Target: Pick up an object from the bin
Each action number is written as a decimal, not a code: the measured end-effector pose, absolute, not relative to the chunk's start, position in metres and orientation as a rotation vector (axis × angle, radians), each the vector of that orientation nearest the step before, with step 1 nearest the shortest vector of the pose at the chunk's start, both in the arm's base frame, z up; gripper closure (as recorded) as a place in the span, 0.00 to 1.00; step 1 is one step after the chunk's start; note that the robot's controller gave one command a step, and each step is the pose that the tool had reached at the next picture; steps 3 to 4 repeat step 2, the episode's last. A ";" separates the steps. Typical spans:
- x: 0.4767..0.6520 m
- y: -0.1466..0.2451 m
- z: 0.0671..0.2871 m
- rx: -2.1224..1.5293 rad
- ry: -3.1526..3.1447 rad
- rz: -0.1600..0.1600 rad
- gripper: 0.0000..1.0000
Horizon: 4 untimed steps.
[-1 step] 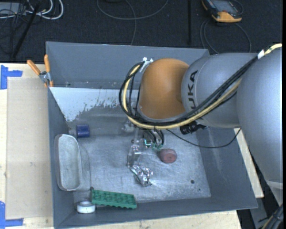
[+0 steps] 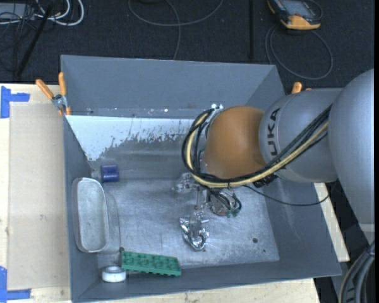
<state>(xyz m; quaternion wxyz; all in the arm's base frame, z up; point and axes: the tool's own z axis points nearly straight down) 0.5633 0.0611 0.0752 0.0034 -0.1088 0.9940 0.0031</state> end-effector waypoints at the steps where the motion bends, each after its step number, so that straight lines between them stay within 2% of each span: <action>1: 0.562 0.059 0.077 -0.341 3.124 0.005 1.00; 2: 0.540 0.047 0.234 -0.563 3.083 -0.001 1.00; 4: 0.540 0.047 0.234 -0.563 3.083 -0.001 1.00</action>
Offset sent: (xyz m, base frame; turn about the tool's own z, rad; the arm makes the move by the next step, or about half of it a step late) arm 0.0000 0.0000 0.0000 0.0000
